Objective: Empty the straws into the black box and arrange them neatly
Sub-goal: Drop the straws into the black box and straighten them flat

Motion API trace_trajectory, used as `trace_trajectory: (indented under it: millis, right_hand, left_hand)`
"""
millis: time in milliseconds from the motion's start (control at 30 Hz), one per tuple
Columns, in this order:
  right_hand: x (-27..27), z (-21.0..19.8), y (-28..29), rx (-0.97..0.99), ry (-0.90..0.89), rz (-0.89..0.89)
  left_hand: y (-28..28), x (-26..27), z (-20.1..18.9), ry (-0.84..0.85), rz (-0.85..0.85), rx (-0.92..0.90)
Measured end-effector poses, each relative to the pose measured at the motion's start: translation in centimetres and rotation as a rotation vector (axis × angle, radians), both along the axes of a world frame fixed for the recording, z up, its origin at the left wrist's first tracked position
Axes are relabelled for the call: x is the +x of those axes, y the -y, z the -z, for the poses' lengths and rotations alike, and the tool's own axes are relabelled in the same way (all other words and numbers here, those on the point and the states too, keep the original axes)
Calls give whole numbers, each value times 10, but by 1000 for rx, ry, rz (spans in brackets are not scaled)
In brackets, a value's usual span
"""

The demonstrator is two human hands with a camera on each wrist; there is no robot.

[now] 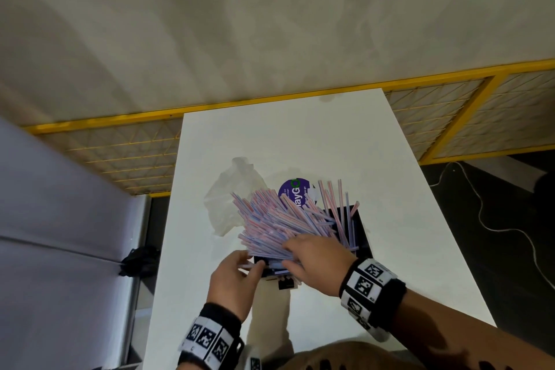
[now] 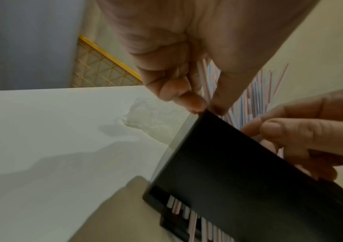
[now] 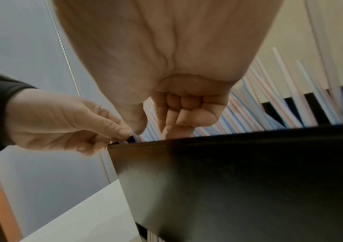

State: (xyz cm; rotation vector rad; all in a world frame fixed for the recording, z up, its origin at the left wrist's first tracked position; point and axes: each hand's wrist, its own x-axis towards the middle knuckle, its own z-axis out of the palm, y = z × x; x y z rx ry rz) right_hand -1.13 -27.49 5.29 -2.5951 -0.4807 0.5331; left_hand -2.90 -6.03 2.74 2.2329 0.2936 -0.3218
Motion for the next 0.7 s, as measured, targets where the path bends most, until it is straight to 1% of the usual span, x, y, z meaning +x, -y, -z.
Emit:
trace_trajectory:
  millis: [100,267,367,567,700]
  right_hand:
    - [2,3,-4,12,9,21]
    - [6,2,-10,39,28,56]
    - [6,0,-11,88,56,114]
    - [1,1,-8,163,65,178]
    - [-1,1,-8,210,75,194]
  left_hand:
    - [3,4,0,76,-19,13]
    - [11,8,-3,97,-71,-65]
    - [18,7,-4,77,-104,-151]
    - [29,12,-7,15,-229,-385]
    - [37,15,-10,29,-225,-428]
